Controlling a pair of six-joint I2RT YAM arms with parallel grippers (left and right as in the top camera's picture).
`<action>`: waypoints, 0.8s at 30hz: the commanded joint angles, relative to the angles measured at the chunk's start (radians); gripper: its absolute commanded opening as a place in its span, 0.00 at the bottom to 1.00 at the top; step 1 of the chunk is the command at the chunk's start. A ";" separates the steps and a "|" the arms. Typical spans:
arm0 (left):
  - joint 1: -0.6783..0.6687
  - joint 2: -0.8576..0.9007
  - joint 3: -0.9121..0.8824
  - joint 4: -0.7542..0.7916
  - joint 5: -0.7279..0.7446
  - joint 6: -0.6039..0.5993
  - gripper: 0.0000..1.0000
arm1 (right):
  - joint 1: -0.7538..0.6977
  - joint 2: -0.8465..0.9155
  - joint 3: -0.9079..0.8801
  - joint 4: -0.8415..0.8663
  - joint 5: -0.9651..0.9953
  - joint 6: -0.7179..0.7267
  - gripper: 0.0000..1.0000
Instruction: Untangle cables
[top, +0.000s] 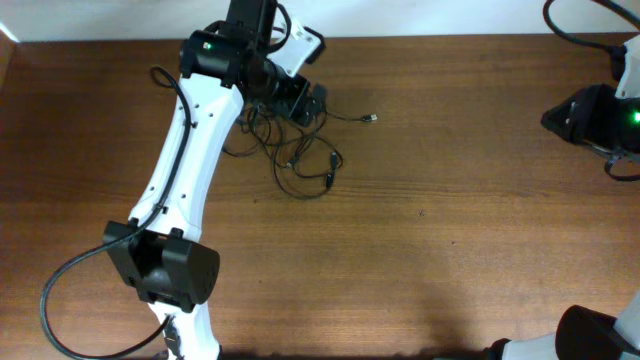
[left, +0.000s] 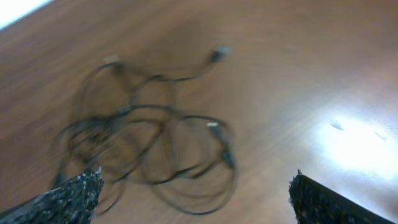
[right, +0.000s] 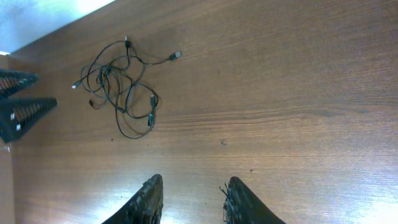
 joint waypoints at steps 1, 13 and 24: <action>0.040 0.000 0.003 0.034 -0.215 -0.230 0.99 | 0.007 0.001 -0.005 -0.003 0.010 -0.011 0.34; 0.084 0.203 0.003 -0.006 -0.261 -0.386 0.52 | 0.007 0.001 -0.005 -0.003 0.010 -0.011 0.35; 0.092 0.377 0.003 0.058 -0.277 -0.404 0.51 | 0.007 0.001 -0.005 -0.017 0.022 -0.011 0.34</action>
